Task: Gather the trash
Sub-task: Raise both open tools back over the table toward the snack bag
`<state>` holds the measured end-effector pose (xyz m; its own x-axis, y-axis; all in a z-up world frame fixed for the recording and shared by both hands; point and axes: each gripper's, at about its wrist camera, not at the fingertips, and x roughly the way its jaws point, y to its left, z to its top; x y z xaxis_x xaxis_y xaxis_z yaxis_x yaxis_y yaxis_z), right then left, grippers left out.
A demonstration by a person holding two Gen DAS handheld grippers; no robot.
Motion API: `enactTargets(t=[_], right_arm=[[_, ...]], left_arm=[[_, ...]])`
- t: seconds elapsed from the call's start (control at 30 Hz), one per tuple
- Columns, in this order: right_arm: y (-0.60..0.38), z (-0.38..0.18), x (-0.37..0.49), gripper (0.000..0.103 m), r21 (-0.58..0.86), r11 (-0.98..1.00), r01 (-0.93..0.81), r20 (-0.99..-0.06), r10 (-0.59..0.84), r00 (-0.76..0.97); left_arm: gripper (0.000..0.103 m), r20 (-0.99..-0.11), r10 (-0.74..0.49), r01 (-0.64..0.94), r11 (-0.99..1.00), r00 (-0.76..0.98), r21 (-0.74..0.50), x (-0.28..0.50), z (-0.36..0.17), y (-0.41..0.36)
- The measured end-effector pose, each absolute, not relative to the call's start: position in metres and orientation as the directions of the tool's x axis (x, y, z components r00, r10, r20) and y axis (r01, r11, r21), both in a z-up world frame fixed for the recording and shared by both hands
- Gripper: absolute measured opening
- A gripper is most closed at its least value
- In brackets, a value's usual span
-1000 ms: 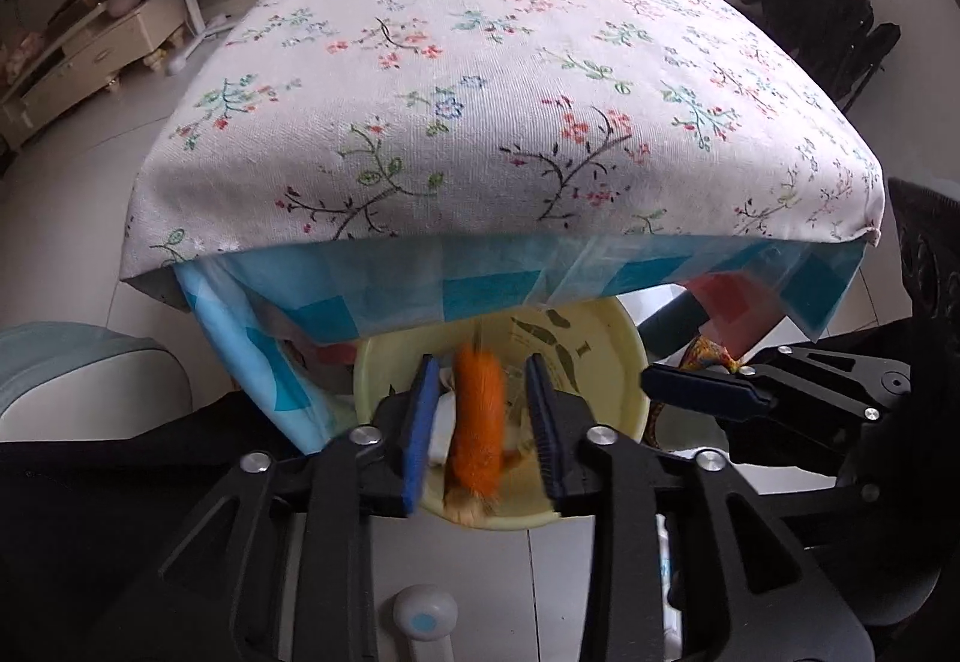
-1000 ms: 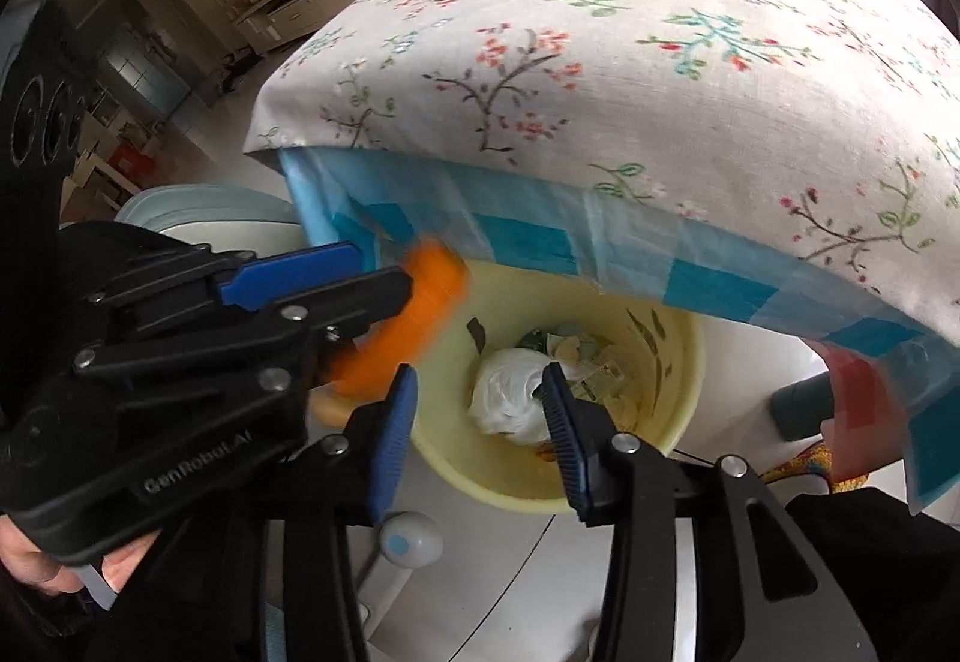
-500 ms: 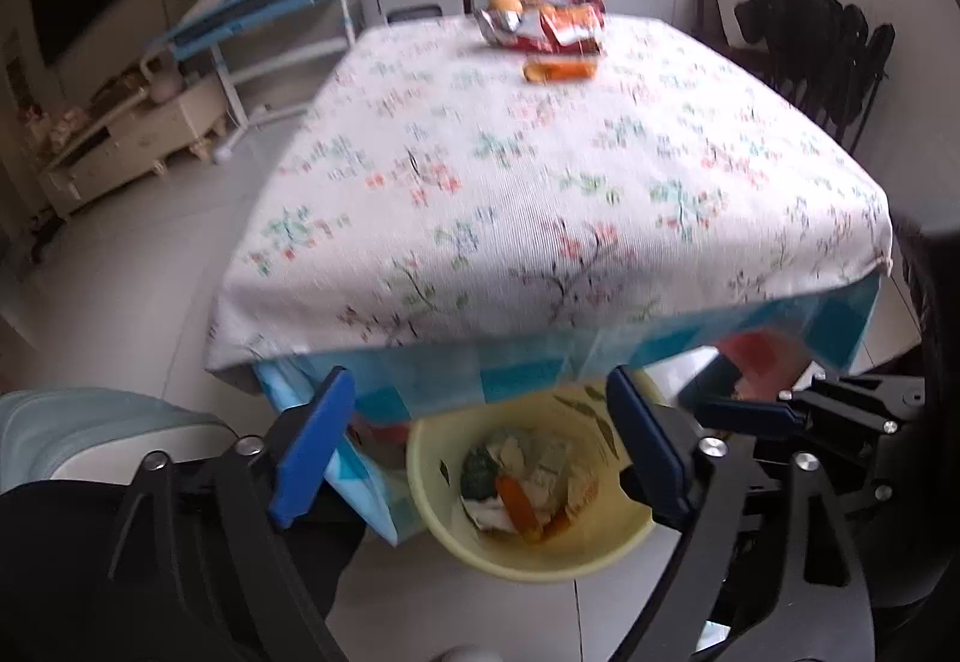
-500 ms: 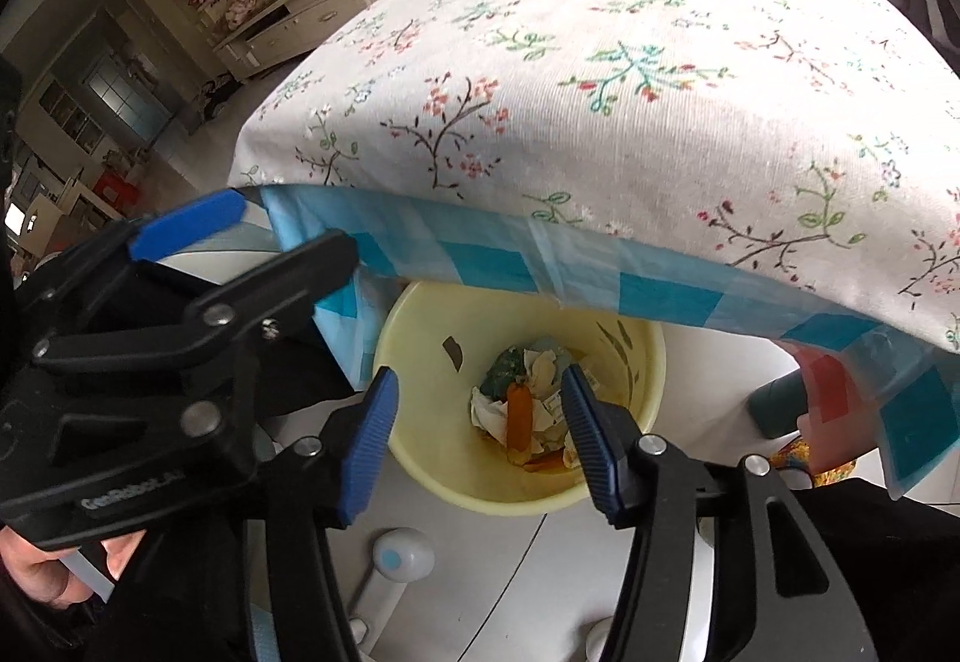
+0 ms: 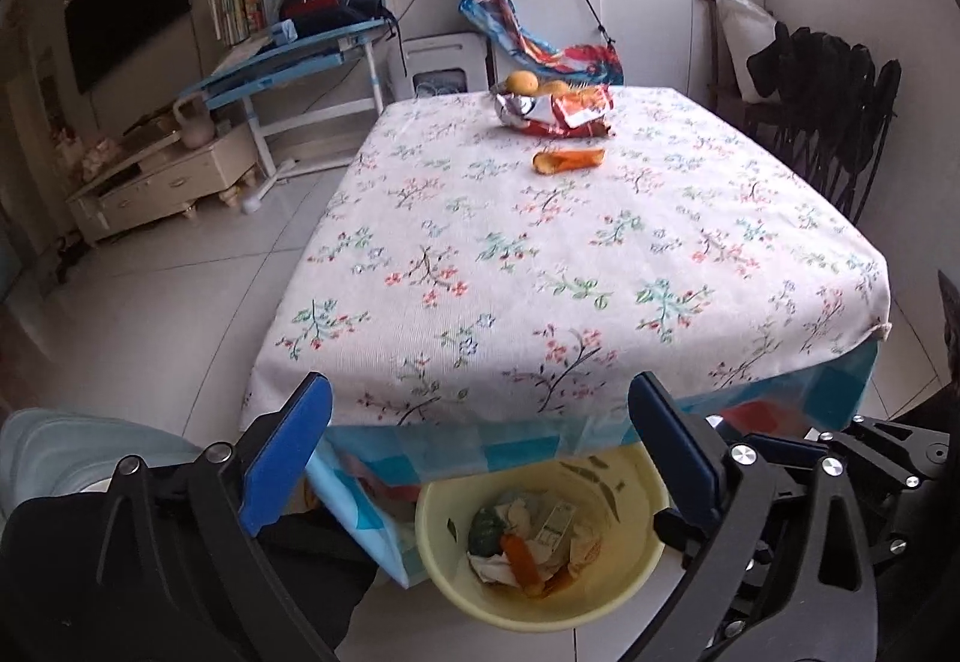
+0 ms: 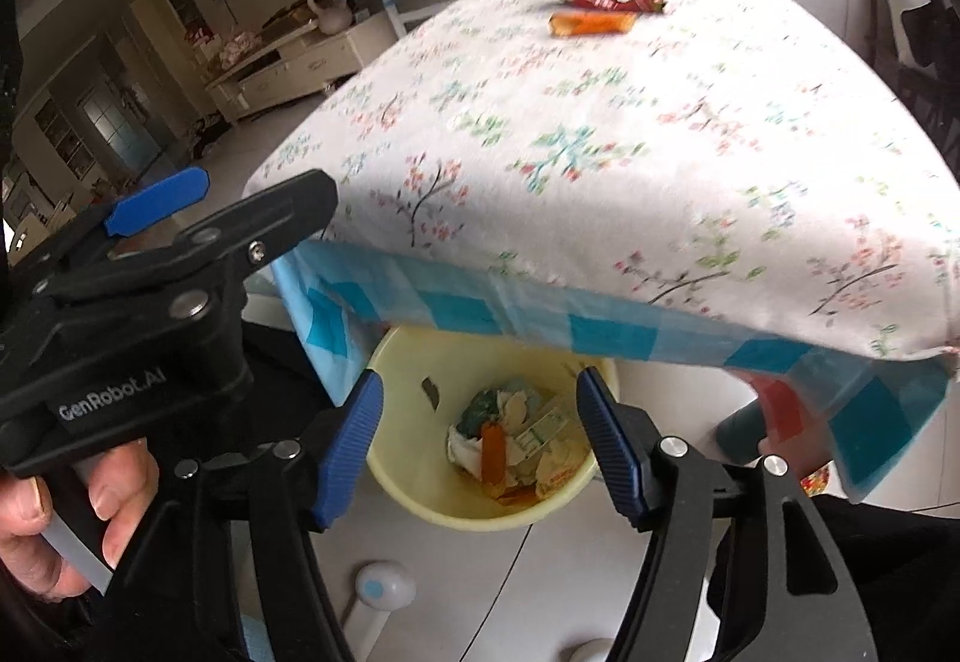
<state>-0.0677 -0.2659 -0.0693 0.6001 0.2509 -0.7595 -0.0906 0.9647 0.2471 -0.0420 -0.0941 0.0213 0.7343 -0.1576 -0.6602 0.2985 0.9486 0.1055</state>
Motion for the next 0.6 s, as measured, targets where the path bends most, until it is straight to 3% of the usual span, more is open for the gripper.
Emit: enactTargets(t=[0.6], right_arm=[[-0.280, -0.048, -0.072, 0.072, 0.239, 0.969, -0.064, -0.706, 0.219, 0.674]], left_arm=[[0.096, -0.648, -0.154, 0.275, 0.957, 0.746, 0.088, -0.040, 0.030, -0.086]])
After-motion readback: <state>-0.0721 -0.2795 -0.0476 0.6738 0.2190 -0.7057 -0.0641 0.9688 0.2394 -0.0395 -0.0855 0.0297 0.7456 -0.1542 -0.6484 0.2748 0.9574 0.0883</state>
